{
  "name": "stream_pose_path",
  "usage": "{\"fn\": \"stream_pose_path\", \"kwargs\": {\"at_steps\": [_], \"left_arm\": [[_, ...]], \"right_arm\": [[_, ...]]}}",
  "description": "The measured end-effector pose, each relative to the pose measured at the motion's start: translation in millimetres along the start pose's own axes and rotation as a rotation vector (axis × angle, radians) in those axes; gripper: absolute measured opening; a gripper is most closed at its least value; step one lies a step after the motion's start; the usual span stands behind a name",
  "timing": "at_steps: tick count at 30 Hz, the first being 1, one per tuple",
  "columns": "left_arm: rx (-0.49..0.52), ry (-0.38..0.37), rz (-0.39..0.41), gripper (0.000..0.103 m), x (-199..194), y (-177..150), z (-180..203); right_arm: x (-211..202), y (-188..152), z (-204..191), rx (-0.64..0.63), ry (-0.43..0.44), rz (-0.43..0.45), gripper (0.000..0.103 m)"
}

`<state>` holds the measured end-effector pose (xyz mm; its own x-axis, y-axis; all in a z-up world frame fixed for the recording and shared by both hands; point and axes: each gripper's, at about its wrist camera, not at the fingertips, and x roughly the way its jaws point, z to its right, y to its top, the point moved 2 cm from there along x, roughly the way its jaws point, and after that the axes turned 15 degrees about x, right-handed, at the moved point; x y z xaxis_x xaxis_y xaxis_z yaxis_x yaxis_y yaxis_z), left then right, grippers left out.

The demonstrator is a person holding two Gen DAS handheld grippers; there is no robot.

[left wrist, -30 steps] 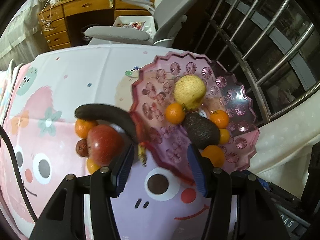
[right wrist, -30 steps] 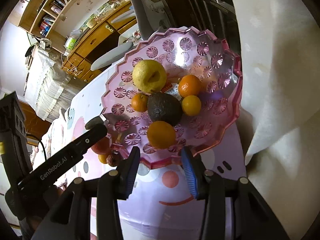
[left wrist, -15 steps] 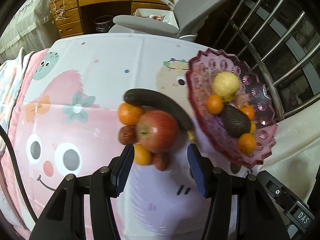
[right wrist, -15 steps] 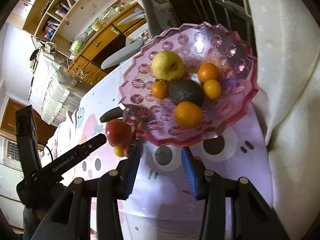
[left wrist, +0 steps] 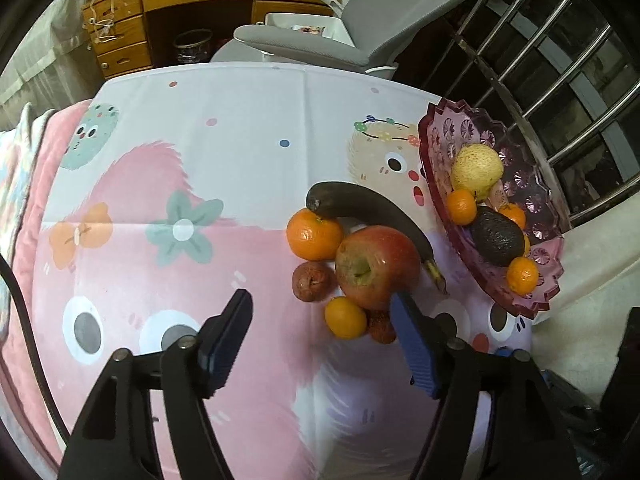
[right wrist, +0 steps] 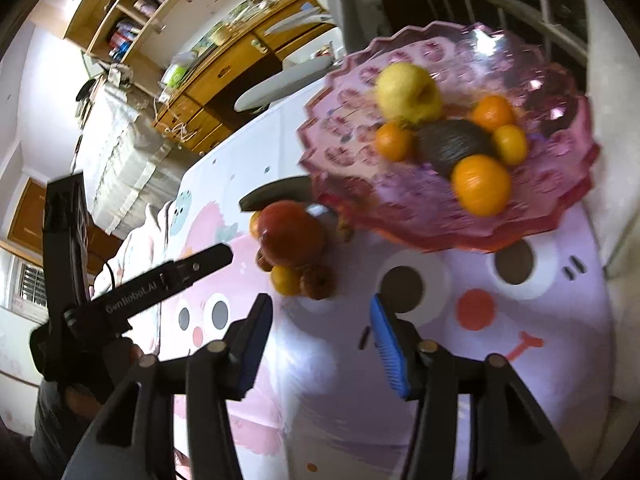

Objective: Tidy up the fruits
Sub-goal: 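Move both grippers back toward the red apple and banana, then grasp the red apple with the left gripper while the right gripper grasps a brown lychee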

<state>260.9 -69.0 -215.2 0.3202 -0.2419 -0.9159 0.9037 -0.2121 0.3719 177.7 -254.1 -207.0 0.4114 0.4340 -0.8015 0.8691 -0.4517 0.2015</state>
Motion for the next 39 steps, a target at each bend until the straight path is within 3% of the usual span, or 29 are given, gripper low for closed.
{"fn": "stream_pose_path", "kwargs": {"at_steps": [7,14,22,30,39], "left_arm": [[0.018,-0.146,-0.008,0.086,3,9,0],[0.039,-0.189,-0.075,0.086,17,24,12],[0.025,-0.15,-0.181,0.086,44,35,21],[0.035,-0.111,-0.249,0.082,68,35,31],[0.026,-0.073,-0.286,0.075,86,40,35]], "right_arm": [[39,-21,-14,-0.107,-0.006,0.013,0.053],[60,-39,-24,-0.297,-0.069,0.085,0.053],[72,-44,-23,-0.414,-0.12,0.146,0.053],[80,-39,-17,-0.431,-0.104,0.152,0.052],[89,-33,-15,-0.417,-0.092,0.143,0.043]]}}
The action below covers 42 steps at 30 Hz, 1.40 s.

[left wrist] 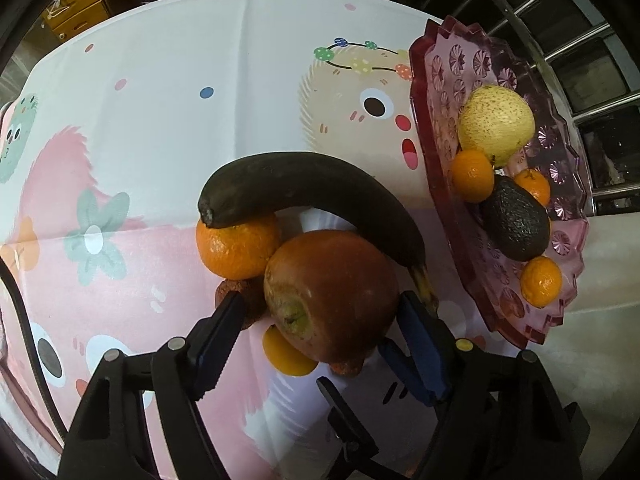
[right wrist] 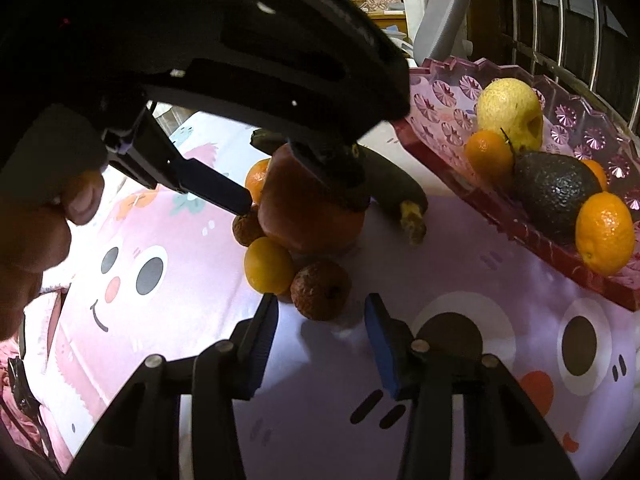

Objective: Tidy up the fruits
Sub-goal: 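Grasp the red apple with the left gripper while the right gripper grasps a brown lychee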

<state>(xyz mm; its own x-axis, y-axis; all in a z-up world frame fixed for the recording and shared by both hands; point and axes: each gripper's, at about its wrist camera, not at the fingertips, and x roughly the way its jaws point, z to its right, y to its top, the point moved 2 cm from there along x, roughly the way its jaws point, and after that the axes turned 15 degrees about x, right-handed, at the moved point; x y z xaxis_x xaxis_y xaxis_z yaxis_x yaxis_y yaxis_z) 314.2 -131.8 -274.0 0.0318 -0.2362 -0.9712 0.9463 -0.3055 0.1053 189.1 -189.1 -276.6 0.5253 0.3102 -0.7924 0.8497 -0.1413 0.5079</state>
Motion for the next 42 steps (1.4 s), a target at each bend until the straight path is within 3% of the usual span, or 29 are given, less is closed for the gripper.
{"fn": "stream_pose_path", "kwargs": {"at_steps": [12,16,24,33,42], "left_arm": [[-0.003,-0.004,0.013,0.066,7,11,10],[-0.016,-0.011,0.019,0.065,5,7,5],[-0.041,-0.019,0.026,0.065,-1,0,-2],[-0.057,-0.011,0.073,0.065,-34,-9,-6],[-0.055,0.006,0.182,0.065,-85,-9,14]], "right_arm": [[6,11,3,0.042,0.051,-0.014,0.039],[5,10,11,0.057,0.062,-0.019,0.031],[2,19,26,0.086,0.094,-0.024,0.029],[-24,31,27,0.079,0.123,-0.014,0.029],[-79,41,33,0.08,0.12,0.034,0.029]]}}
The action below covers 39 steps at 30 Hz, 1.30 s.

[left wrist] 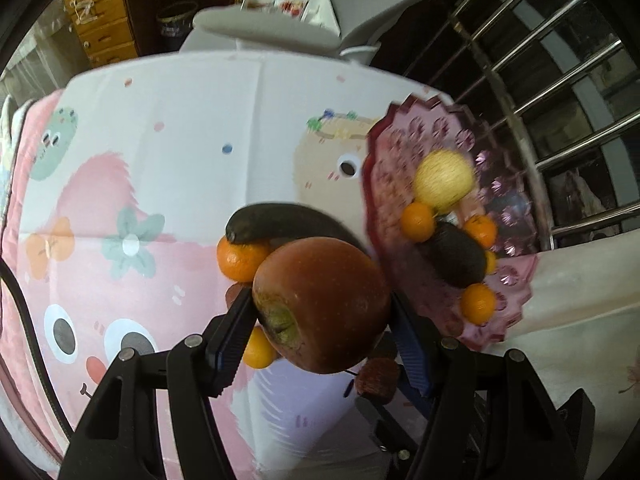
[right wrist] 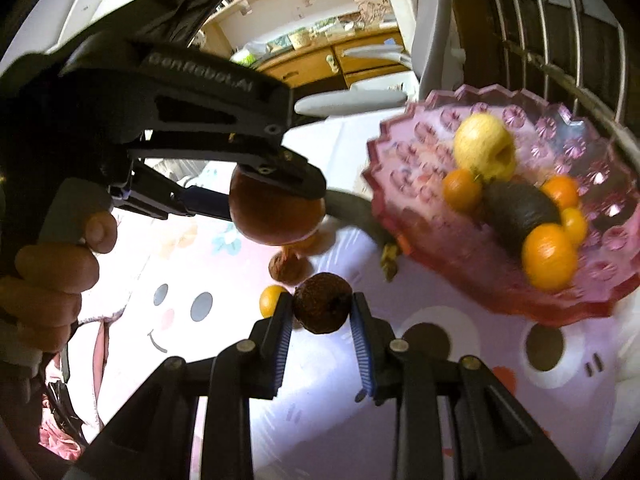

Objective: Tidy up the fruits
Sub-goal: 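Grasp the red apple with the left gripper while the right gripper grasps a brown lychee, then carry the apple and lychee into the pink bowl and open both grippers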

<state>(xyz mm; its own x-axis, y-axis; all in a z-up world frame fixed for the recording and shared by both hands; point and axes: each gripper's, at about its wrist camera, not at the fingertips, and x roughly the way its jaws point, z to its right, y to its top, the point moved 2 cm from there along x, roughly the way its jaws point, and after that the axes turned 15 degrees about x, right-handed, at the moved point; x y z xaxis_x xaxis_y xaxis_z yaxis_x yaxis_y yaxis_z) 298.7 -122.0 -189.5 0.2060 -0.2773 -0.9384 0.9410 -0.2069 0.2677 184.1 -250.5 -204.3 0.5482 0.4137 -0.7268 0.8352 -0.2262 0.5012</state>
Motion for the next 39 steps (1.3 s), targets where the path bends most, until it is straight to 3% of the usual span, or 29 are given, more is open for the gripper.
{"fn": "stream_pose_path", "kwargs": {"at_steps": [9,19,28,39], "left_arm": [[0.019,-0.002,0.076,0.065,-22,13,42],[0.034,0.003,0.109,0.065,-9,27,77],[0.042,0.009,0.076,0.065,23,33,100],[0.032,0.027,0.009,0.066,50,32,112]], "right_arm": [[-38,25,20,0.008,-0.013,0.075,0.029],[-62,52,71,0.085,-0.088,0.146,0.029],[-57,63,123,0.207,-0.141,0.103,0.029],[-49,66,143,0.238,-0.144,0.07,0.03]]}}
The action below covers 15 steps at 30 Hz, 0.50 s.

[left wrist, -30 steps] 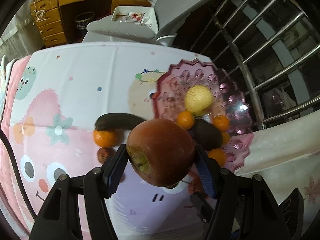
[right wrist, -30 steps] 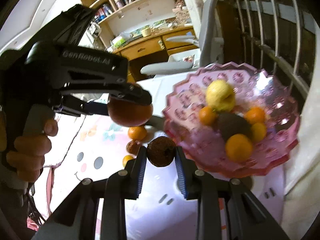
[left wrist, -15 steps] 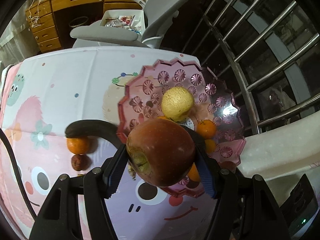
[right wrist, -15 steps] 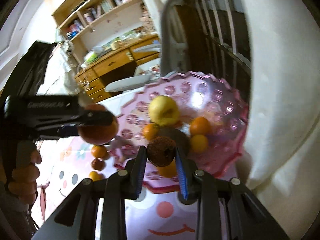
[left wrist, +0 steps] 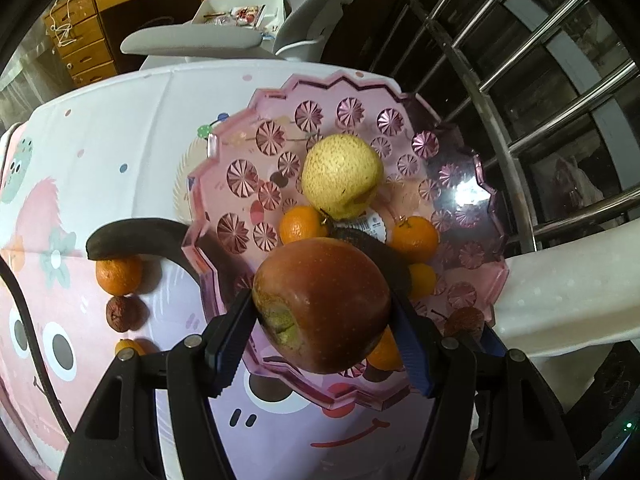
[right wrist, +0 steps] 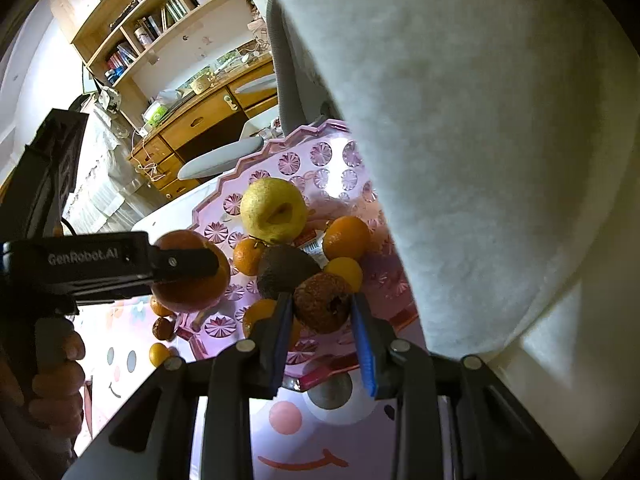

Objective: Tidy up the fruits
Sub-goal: 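Carry the apple and lychee into the pink bowl and open both grippers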

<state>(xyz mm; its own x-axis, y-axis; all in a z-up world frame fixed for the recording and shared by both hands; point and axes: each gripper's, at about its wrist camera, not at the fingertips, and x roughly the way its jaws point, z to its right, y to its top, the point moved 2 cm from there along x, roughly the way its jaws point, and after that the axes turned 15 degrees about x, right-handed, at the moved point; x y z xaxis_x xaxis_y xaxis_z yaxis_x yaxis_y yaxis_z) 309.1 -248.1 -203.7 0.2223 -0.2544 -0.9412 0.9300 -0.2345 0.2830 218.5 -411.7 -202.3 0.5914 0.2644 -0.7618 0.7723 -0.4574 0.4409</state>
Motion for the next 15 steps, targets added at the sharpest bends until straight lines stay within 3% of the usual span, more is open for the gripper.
{"fn": "stream_pose_path", "kwargs": {"at_steps": [3,7,11,15], "left_arm": [[-0.011,0.003,-0.009,0.066,2,-1,-1],[-0.035,-0.002,-0.008,0.067,4,-5,-4],[-0.04,-0.019,0.048,0.081,-8,-8,-4],[-0.054,-0.017,0.063,0.081,-15,-16,-9]], "right_arm": [[1,2,2,0.014,0.005,-0.013,0.031],[1,4,7,0.053,0.024,-0.024,0.041],[-3,3,7,0.069,0.041,-0.023,0.051],[-7,-1,3,0.074,0.046,-0.027,0.053]]}}
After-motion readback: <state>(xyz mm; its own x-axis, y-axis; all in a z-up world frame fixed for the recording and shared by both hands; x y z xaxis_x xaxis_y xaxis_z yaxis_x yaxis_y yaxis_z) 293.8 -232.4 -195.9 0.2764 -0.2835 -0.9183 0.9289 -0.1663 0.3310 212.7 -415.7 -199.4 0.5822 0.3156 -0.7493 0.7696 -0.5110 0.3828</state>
